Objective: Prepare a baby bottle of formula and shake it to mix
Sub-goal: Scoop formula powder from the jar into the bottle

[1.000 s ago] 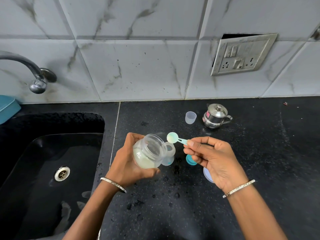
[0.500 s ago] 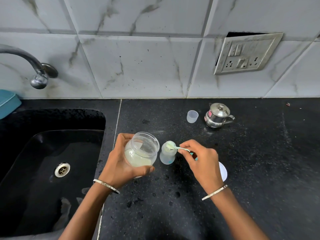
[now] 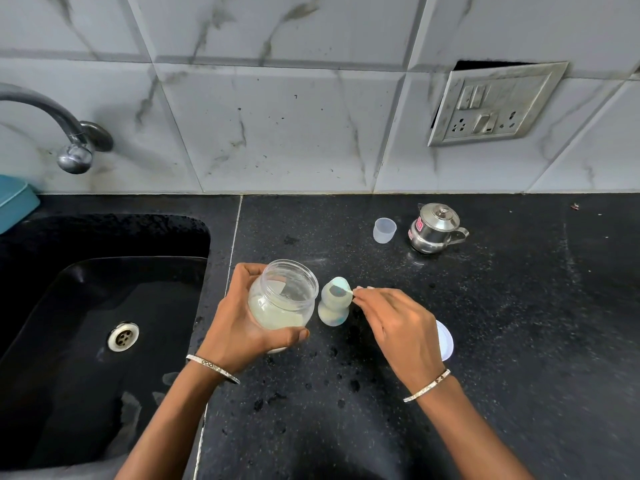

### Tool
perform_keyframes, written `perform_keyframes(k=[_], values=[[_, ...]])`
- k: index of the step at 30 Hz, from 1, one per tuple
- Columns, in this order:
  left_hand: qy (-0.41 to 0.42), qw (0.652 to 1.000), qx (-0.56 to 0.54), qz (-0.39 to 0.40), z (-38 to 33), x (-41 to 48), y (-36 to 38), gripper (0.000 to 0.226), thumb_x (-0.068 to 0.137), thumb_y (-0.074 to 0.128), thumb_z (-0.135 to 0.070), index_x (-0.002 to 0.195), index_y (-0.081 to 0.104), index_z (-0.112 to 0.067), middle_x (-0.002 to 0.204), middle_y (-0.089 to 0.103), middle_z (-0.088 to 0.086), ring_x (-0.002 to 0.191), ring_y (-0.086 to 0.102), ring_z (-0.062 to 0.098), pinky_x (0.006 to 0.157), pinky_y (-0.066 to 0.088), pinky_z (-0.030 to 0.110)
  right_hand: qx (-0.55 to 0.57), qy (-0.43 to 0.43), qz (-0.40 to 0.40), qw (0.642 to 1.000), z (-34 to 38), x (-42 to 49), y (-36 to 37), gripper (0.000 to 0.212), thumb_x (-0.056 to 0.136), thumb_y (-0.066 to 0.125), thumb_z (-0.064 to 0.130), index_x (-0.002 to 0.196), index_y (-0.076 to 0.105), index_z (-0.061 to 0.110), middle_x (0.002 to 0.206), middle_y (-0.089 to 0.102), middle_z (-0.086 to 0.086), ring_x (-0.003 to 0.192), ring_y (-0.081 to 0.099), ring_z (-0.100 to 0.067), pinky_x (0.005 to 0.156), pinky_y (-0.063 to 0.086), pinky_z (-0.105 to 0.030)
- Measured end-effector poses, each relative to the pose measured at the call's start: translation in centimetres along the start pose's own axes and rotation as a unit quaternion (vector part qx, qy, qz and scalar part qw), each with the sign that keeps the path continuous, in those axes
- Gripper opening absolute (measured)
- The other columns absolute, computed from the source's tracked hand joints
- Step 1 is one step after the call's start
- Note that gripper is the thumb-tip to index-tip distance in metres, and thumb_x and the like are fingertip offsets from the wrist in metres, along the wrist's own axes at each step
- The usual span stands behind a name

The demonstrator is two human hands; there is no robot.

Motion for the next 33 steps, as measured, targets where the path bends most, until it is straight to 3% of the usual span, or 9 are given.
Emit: perform_keyframes(k=[8, 17, 27, 30, 33], values=[[0.000, 1.000, -0.004, 0.011, 0.11, -0.06, 0.15, 0.091, 0.042, 0.091, -0.046, 0.118, 0.043, -0.031, 0.108, 0.057, -0.033, 0.107, 0.060, -0.002, 0.083, 0.052, 0.014, -0.006, -0.002, -0.003, 1.000, 0.10, 0.00, -0.11, 0.022, 0.081, 0.087, 0.006, 0.100, 0.080, 0.013, 0.090, 0.081, -0.001, 0.080, 0.077, -0.020, 0.054, 0.061, -0.033], [-0.002, 1.000, -0.007, 0.009, 0.17, -0.11, 0.21, 0.092, 0.042, 0.091, -0.046, 0.119, 0.043, -0.030, 0.109, 0.061, -0.022, 0.106, 0.061, -0.001, 0.081, 0.051, 0.014, -0.006, 0.011, 0.027, 1.000, -0.17, -0.11, 0.22, 0.013, 0.087, 0.081, 0.014, 0.099, 0.076, 0.016, 0.074, 0.073, 0.001, 0.063, 0.068, -0.021, 0.042, 0.053, -0.036], [0.001, 1.000, -0.004, 0.016, -0.28, -0.02, 0.44, 0.092, 0.042, 0.091, -0.044, 0.119, 0.043, -0.029, 0.107, 0.058, -0.032, 0.104, 0.061, -0.003, 0.080, 0.050, 0.012, 0.005, 0.049, 0.007, 0.999, -0.54, 0.19, -0.31, 0.010, 0.087, 0.081, 0.019, 0.095, 0.077, 0.016, 0.069, 0.068, 0.003, 0.058, 0.062, -0.016, 0.043, 0.047, -0.029], [0.003, 1.000, -0.002, 0.019, -0.39, -0.01, 0.48, 0.092, 0.042, 0.090, -0.046, 0.119, 0.043, -0.030, 0.107, 0.057, -0.033, 0.105, 0.060, -0.003, 0.081, 0.051, 0.013, 0.007, 0.033, 0.037, 0.999, -0.57, 0.01, 0.11, 0.012, 0.087, 0.081, 0.019, 0.097, 0.075, 0.018, 0.071, 0.069, 0.004, 0.061, 0.064, -0.018, 0.042, 0.048, -0.031], [0.002, 1.000, 0.002, 0.020, -0.47, -0.01, 0.51, 0.091, 0.042, 0.089, -0.047, 0.118, 0.042, -0.032, 0.107, 0.057, -0.034, 0.105, 0.060, -0.004, 0.080, 0.052, 0.013, 0.004, 0.019, 0.018, 1.000, -0.57, 0.06, -0.13, 0.009, 0.090, 0.078, 0.019, 0.098, 0.077, 0.017, 0.075, 0.072, 0.003, 0.065, 0.066, -0.016, 0.044, 0.052, -0.031]])
Point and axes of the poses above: each hand's wrist, its own x-axis towards the middle knuckle, its own y-axis out of the palm, z = x × y, the point moved 5 cm from there along x, towards the middle knuckle
